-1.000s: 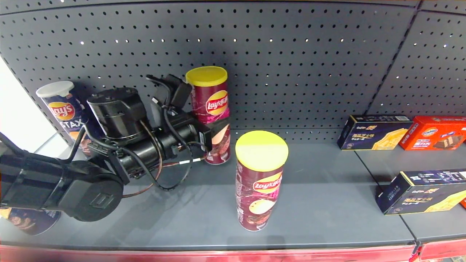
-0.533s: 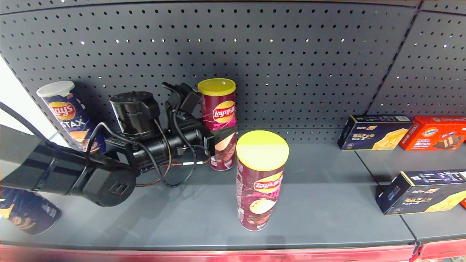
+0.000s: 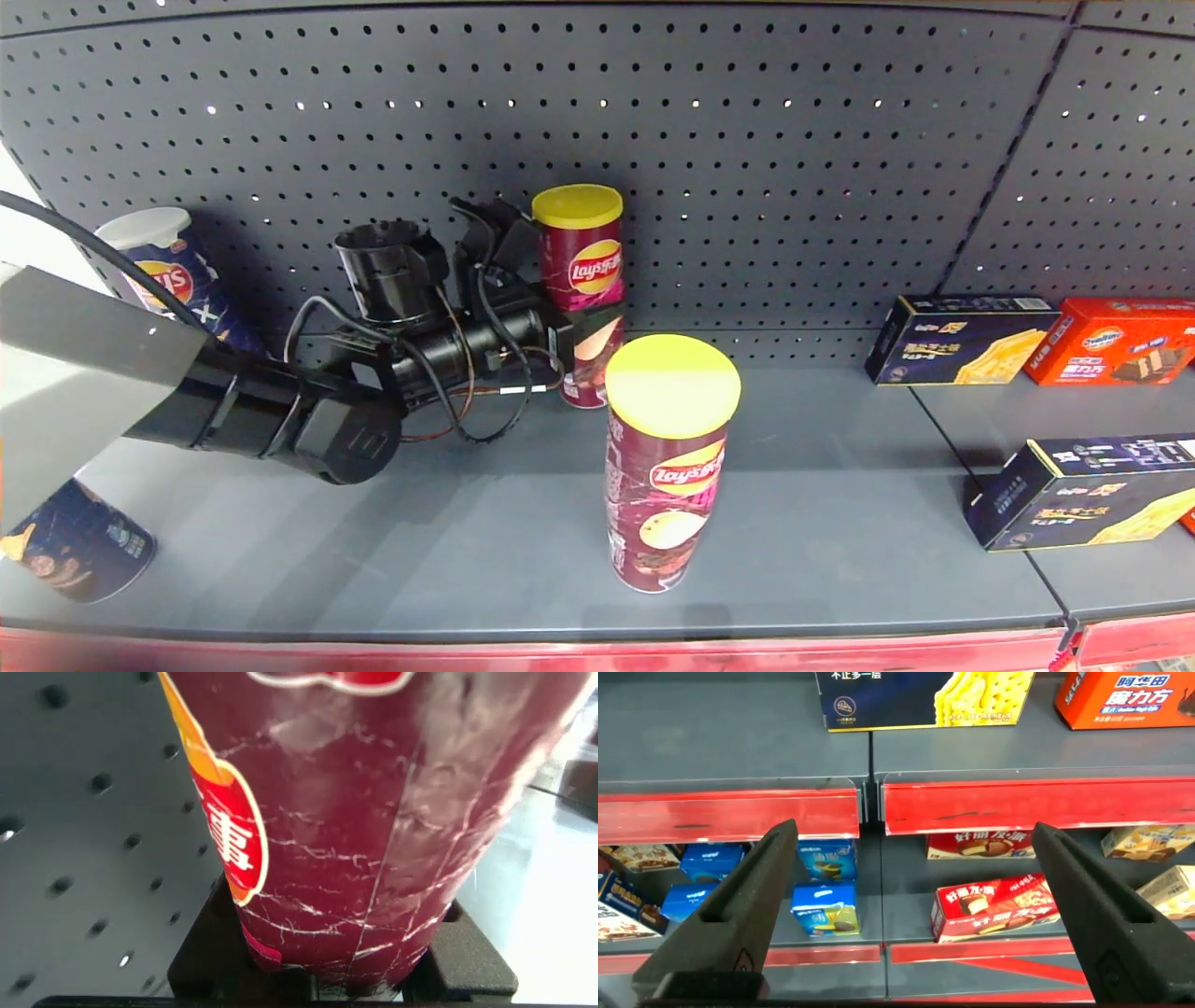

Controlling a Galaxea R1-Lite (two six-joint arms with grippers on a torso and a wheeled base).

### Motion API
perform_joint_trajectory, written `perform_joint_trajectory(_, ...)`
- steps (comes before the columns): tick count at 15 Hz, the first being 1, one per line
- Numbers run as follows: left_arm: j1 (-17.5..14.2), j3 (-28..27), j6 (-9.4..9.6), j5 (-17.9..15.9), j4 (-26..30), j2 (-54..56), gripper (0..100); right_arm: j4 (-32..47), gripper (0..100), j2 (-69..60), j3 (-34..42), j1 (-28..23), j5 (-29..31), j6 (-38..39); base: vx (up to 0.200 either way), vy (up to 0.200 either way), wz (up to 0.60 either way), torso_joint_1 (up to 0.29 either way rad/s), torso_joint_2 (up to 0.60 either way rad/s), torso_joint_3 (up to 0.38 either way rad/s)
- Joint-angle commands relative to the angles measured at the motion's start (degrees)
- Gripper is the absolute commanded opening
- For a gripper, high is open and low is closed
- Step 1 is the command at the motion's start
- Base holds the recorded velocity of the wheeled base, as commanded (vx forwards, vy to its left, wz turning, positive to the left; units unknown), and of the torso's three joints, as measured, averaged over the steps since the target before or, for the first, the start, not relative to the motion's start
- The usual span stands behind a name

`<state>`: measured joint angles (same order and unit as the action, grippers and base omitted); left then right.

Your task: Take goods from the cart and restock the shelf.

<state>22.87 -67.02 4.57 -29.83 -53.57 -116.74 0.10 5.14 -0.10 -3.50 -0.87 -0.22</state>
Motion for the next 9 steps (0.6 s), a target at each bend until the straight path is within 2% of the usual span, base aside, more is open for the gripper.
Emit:
perform_joint_trajectory(1, 0.77, -1.79, 0.00, 0.04, -0.22, -1.92, 0, -0.01, 100, 0.13, 0.01, -0.02, -0.01, -0.04, 0.000, 0.000, 0.00, 0.000, 0.00, 0.000)
perform_joint_trajectory(4, 1.65, -2.41, 0.09, 0.04, -0.40, -2.88, 0, -0.01, 100, 0.13, 0.01, -0.02, -0.01, -0.04, 0.000, 0.000, 0.00, 0.000, 0.00, 0.000)
perform_joint_trajectory(9, 2.36, -2.32, 1.76, 0.12, -0.66, -4.02, 0, -0.01, 100, 0.13, 0.01, -0.02, -0.01, -0.04, 0.000, 0.000, 0.00, 0.000, 0.00, 0.000)
